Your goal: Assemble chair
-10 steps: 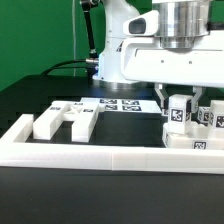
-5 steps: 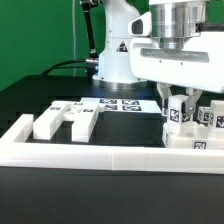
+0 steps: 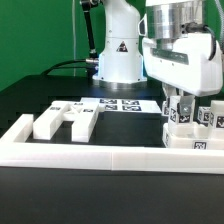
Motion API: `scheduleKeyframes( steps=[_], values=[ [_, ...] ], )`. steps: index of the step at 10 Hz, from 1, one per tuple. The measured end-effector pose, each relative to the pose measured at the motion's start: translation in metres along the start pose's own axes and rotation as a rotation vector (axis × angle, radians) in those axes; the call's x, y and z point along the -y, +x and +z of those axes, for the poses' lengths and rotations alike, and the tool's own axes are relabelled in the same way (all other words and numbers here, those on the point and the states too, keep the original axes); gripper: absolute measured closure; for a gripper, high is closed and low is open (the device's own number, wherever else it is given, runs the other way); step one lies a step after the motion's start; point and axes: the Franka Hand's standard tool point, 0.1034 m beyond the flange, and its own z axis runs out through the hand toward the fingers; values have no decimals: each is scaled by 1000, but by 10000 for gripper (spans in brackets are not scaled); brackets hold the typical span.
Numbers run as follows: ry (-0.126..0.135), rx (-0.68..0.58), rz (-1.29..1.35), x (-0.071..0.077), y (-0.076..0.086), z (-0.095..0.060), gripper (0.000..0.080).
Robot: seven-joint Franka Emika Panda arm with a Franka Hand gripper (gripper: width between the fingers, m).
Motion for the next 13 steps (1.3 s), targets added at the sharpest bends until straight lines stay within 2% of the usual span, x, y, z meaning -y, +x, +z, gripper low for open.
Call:
scheduleKeyframes(
  steps=[2, 4, 5, 6, 7, 8, 11, 13],
  values=[
    [1, 3, 141, 0, 0, 0, 508],
    [1, 4, 106, 0, -1, 0, 507],
    [0, 5, 41, 1, -4, -1, 297],
    [1, 5, 11, 1, -9, -1, 197],
    [1, 3, -99, 2, -10, -2, 197],
    [3, 3, -204, 2, -12, -2, 160],
    [1, 3, -442, 2, -14, -1, 151],
    [-17, -24, -674, 2, -17, -1, 151]
  ],
)
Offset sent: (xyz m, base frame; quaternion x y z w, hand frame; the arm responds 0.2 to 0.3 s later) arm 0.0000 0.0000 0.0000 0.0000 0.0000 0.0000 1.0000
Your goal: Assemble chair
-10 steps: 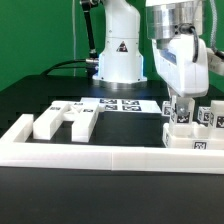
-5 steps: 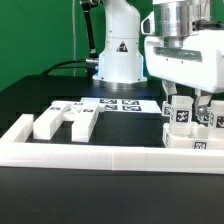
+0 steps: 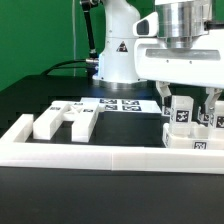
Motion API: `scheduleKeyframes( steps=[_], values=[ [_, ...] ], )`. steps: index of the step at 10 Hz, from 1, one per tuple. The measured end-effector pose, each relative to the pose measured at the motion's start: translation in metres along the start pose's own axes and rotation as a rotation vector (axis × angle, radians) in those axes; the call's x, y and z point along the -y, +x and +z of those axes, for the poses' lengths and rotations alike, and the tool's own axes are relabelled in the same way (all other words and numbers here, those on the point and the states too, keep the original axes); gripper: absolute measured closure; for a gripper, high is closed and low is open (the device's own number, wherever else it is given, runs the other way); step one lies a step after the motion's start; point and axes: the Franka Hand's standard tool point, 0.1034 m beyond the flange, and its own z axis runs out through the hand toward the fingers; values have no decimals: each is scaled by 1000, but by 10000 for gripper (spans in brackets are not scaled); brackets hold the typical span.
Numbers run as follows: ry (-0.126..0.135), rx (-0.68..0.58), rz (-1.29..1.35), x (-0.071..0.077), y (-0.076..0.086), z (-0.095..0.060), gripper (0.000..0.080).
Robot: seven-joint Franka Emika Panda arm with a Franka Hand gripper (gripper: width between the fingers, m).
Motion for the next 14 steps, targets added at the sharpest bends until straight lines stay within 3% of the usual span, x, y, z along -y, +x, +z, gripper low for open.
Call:
scheduleKeyframes(
  steps=[2, 8, 14],
  values=[
    [-13, -20, -222, 0, 1, -2, 151],
    [-16, -34, -644, -7, 9, -4, 151],
    [-19, -28, -653, -12, 3, -3, 151]
  ],
)
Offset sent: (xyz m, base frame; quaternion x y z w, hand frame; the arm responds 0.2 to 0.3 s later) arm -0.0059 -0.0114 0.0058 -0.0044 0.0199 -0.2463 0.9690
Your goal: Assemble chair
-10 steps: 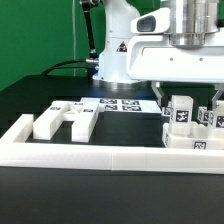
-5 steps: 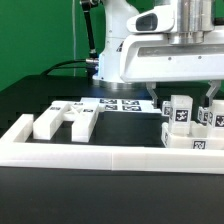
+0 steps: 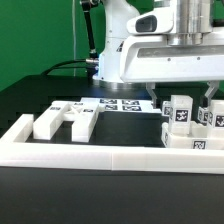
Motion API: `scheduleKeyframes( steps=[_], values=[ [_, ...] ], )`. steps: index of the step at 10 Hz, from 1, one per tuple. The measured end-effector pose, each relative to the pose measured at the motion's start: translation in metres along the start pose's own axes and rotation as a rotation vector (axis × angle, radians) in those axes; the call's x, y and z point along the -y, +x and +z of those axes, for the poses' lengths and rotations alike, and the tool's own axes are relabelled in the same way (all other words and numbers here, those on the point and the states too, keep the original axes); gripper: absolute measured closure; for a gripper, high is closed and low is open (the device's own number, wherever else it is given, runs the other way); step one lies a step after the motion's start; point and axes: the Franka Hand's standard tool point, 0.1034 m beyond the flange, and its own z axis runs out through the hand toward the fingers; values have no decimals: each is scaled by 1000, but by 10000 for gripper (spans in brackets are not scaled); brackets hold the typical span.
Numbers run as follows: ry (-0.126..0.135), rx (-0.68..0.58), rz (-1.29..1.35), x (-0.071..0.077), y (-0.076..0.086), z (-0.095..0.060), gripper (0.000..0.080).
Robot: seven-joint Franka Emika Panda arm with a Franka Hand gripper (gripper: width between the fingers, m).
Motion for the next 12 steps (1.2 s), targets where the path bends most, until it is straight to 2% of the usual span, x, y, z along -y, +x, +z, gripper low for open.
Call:
scheduleKeyframes(
  steps=[1, 2, 3, 4, 5, 9, 11, 12],
  values=[
    [0, 0, -1, 0, 0, 0, 151],
    [0, 0, -3, -1, 0, 0, 285],
    [0, 1, 9, -1, 0, 1, 285],
    [0, 1, 18, -1, 0, 1, 437],
    [0, 1, 21, -1, 0, 1, 511],
    [1, 2, 263, -1, 0, 1, 511],
    [18, 5, 478, -2, 0, 2, 511],
    [18, 6, 569, -2, 0, 2, 509]
  ],
)
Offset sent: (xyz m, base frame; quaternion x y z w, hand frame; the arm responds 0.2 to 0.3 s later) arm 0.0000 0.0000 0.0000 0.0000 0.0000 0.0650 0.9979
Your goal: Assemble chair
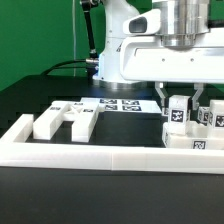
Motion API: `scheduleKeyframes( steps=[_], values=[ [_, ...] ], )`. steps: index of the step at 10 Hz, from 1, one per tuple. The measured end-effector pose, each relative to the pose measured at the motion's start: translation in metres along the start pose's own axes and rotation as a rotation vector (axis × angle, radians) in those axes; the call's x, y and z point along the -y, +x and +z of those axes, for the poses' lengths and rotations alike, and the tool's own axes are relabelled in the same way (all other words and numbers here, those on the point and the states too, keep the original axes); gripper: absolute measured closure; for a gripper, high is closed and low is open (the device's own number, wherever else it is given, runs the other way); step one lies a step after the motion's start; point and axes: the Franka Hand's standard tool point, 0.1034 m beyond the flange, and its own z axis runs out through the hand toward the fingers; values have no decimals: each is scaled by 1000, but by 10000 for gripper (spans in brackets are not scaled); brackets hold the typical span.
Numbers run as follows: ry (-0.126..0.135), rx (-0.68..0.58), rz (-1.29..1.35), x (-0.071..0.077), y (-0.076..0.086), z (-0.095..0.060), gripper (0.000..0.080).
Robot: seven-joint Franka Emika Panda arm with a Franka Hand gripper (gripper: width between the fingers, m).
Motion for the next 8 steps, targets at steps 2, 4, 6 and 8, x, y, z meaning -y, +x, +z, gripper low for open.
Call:
scheduleKeyframes(
  steps=[2, 4, 6, 8],
  values=[
    [28, 18, 246, -2, 2, 0, 509],
    [28, 20, 384, -2, 2, 0, 509],
    [26, 25, 520, -2, 3, 0, 509],
    [31, 35, 665, -2, 4, 1, 509]
  ],
)
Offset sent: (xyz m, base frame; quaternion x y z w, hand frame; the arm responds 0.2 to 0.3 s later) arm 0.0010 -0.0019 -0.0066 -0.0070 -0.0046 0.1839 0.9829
